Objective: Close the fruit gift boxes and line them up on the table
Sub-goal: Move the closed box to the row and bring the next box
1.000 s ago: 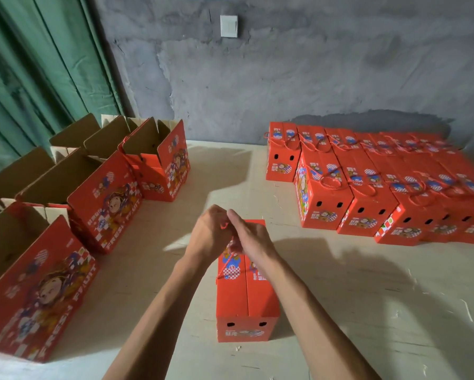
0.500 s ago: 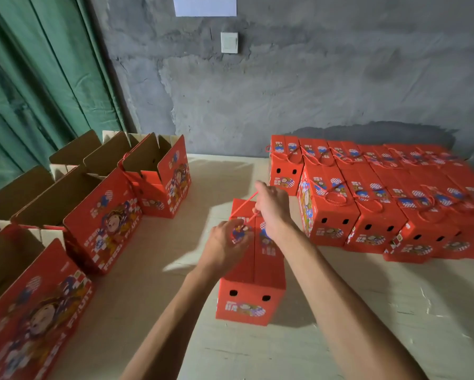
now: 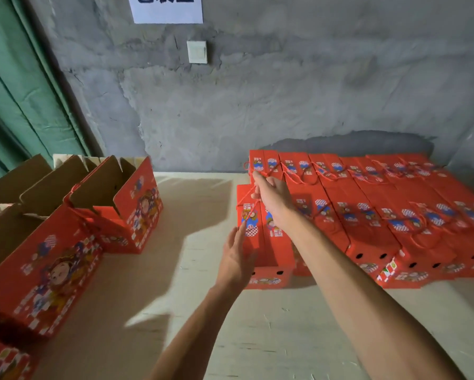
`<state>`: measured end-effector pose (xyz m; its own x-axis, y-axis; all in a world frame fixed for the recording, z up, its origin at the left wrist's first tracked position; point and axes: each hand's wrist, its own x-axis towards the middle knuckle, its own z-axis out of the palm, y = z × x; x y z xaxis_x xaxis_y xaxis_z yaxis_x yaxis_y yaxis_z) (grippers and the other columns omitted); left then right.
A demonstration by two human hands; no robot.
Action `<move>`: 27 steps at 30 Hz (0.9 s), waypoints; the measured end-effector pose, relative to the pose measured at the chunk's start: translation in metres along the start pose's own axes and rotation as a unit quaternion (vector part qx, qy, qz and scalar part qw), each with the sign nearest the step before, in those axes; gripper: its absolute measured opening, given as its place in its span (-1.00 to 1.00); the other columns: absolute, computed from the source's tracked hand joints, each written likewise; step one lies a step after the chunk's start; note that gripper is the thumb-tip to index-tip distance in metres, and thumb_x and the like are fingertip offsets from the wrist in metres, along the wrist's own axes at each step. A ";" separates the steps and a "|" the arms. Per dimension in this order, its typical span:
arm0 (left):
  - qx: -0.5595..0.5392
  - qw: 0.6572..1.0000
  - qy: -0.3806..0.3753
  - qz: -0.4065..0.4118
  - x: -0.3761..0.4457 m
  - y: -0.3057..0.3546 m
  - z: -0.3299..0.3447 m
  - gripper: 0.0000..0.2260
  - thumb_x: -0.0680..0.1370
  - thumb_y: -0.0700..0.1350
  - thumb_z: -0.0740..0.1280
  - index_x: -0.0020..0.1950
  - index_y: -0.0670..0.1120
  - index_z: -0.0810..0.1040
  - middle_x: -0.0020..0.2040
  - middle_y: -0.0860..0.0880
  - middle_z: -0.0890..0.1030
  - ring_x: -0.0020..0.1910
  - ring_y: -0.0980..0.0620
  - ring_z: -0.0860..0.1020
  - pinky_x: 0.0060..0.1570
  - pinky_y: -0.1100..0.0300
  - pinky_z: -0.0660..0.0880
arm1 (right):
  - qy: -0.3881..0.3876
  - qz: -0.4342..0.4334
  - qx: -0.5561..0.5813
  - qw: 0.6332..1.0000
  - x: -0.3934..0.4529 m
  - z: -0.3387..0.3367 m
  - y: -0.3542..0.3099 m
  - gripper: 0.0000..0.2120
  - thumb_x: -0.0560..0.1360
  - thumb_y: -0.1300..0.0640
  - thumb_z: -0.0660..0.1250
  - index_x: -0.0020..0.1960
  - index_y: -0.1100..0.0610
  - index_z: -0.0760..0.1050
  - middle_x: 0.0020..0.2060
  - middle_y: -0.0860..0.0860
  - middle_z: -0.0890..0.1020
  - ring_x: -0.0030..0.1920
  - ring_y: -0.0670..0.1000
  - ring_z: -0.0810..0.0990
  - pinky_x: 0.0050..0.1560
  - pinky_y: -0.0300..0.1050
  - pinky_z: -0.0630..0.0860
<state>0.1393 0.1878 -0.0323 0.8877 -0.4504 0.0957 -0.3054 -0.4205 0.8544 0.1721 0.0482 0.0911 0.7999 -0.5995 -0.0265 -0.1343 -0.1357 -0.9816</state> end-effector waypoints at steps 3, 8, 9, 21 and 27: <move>-0.025 0.999 0.000 -0.027 0.027 -0.012 0.020 -0.38 0.60 -0.20 0.32 0.62 0.09 0.23 0.51 -0.09 0.32 0.48 -0.05 0.35 0.39 -0.09 0.43 | -0.014 -0.003 -0.001 1.000 0.032 -0.008 0.011 -0.54 0.57 -0.24 0.32 -0.23 0.14 0.51 -0.40 -0.01 0.64 -0.28 0.01 0.57 -0.20 -0.09 0.44; -0.121 0.987 0.035 -0.097 0.067 -0.025 0.050 -0.55 0.55 -0.12 0.39 0.41 0.16 0.46 0.01 0.34 0.58 -0.01 0.33 0.56 -0.09 0.40 0.51 | -0.015 0.002 0.021 1.000 0.081 -0.016 0.027 -0.55 0.57 -0.22 0.35 -0.15 0.18 0.53 -0.34 0.05 0.61 -0.24 0.03 0.55 -0.10 -0.05 0.45; -0.132 0.985 0.027 -0.106 0.073 -0.026 0.056 -0.58 0.56 -0.11 0.39 0.36 0.22 0.46 0.01 0.28 0.63 0.00 0.23 0.63 -0.07 0.25 0.60 | -0.018 0.005 0.017 1.000 0.088 -0.017 0.030 -0.55 0.57 -0.23 0.35 -0.14 0.19 0.54 -0.33 0.06 0.62 -0.23 0.03 0.56 -0.10 -0.04 0.45; -0.166 0.976 -0.010 -0.139 0.125 -0.039 0.071 -0.61 0.60 -0.21 0.34 0.33 0.18 0.53 -0.11 0.16 0.74 -0.18 0.20 0.70 -0.30 0.30 0.58 | -0.014 0.054 -0.053 0.997 0.132 -0.036 0.062 -0.65 0.62 -0.03 0.28 -0.04 0.22 0.67 -0.19 0.05 0.72 -0.21 -0.07 0.59 -0.09 -0.05 0.50; -0.102 0.987 0.085 -0.086 0.115 -0.023 0.060 -0.82 0.63 -0.12 0.34 0.19 -0.02 0.68 0.14 0.06 0.66 0.12 0.11 0.58 -0.06 0.45 0.48 | -0.004 0.034 -0.264 0.964 0.104 -0.024 0.058 -0.65 0.60 -0.03 0.27 -0.28 0.09 0.29 -0.40 -0.03 0.34 -0.39 0.00 0.36 -0.35 -0.13 0.27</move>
<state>0.2281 0.0982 -0.0715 0.9706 -0.2406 0.0093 -0.0845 -0.3041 0.9489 0.2334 -0.0413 0.0363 0.7833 -0.6149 -0.0915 -0.4636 -0.4797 -0.7450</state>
